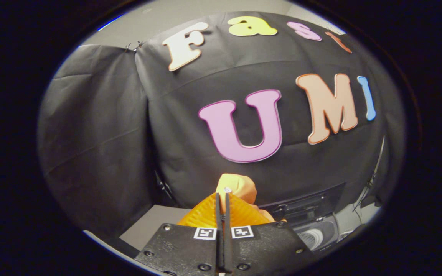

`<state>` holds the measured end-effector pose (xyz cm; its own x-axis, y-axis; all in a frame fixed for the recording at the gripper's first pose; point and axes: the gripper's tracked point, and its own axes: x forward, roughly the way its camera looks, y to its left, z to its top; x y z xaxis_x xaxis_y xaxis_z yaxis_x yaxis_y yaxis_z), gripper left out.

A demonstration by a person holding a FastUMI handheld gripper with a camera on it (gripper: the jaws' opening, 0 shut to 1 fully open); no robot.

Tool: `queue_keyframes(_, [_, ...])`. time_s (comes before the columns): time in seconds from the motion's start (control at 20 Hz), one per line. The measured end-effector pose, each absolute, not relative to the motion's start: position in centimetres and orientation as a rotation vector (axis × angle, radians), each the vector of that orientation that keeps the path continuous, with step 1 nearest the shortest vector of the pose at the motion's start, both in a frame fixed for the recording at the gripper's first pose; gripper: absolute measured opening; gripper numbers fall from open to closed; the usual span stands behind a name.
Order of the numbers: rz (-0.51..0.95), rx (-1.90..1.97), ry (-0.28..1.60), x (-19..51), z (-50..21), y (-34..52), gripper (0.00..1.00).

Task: Put the clothes into the washing machine and then close the washing machine lid.

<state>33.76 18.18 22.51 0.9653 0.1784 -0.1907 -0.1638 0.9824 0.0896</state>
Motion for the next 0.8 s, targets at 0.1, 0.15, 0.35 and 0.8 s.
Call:
queue_keyframes(0.1, [0.134,0.041,0.179,34.2,22.7,15.0,0.00])
queue_keyframes(0.15, [0.118,0.029,0.177,34.3,22.2,13.8,0.00])
queue_keyframes(0.35, [0.060,0.035,0.205,35.0,19.0,8.2,0.00])
queue_keyframes(0.8, [-0.025,0.035,0.421,36.0,0.1,-0.6,0.00])
